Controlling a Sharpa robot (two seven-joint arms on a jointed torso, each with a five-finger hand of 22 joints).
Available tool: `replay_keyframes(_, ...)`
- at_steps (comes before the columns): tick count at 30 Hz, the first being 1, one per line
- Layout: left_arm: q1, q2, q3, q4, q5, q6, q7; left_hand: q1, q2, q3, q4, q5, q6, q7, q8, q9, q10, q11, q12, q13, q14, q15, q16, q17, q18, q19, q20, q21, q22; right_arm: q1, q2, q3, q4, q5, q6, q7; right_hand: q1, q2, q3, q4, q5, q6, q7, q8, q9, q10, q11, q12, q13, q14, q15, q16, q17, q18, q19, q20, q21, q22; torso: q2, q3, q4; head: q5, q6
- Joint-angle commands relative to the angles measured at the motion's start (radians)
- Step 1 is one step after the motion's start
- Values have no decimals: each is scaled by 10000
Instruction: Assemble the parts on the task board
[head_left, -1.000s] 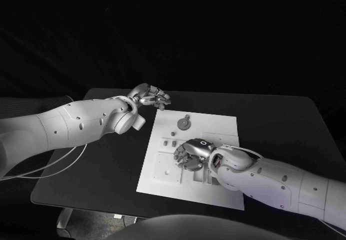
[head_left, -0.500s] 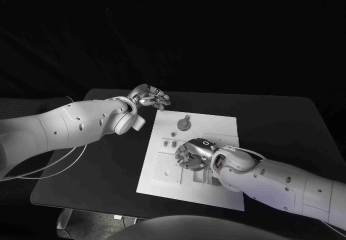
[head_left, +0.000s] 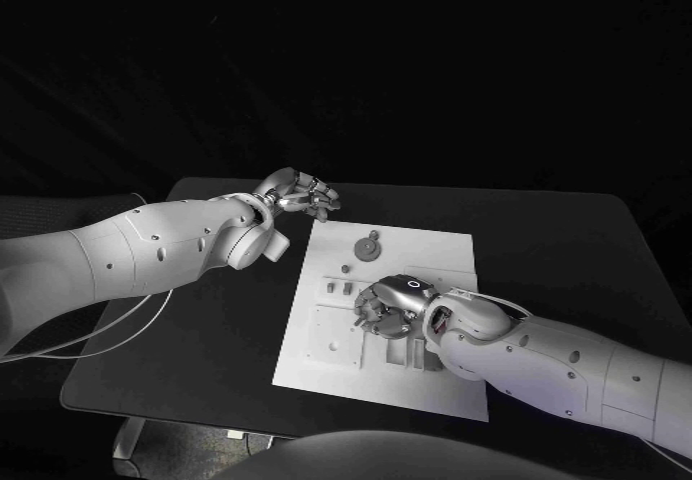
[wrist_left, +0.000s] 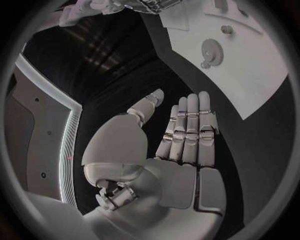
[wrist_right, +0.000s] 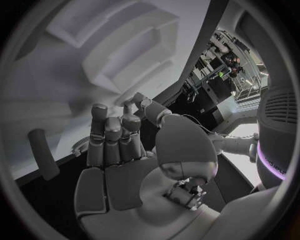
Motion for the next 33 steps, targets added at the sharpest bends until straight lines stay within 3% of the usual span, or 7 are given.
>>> replay_keyframes(1, 14, 10, 10, 15, -19, 3, 61, 97, 23, -60, -7, -18, -28, 34, 21, -10, 27, 38, -42, -15, 12, 59, -67, 13, 123, -27, 61, -66, 14, -5, 14, -1, -68, -204, 27, -146, 117, -18, 7, -20, 62, 86, -1, -21, -12, -2, 35, -19, 6, 35, -2, 6, 14, 148, -9, 22, -29, 168, 4, 4, 9, -9, 6)
replay_keyframes(10, 14, 4, 10, 19, -19, 9, 54, 102, 23, -60, -7, -18, -28, 34, 23, -11, 28, 38, -45, -15, 15, 59, -73, 22, 124, -26, 61, -68, 15, -3, 13, -1, -100, -220, 66, -106, 164, 7, 24, -22, 74, 181, -25, 31, -2, 10, 14, -9, 2, 39, -17, 14, 15, 148, -7, 22, -18, 174, 1, -4, 5, 1, 2)
replay_keyframes(33, 14, -1, 10, 12, -20, 6, 46, 115, 28, -59, -8, -17, -27, 33, 28, -16, 33, 37, -51, -14, 21, 59, -94, 48, 125, -24, 62, -74, 20, -3, 8, -1, -73, -319, 8, -76, 167, 122, -5, -23, 74, 1000, -339, 511, 244, 89, -285, -37, -41, 61, -270, 23, 2, 148, -18, 13, 15, 173, 2, 5, 1, 1, -42)
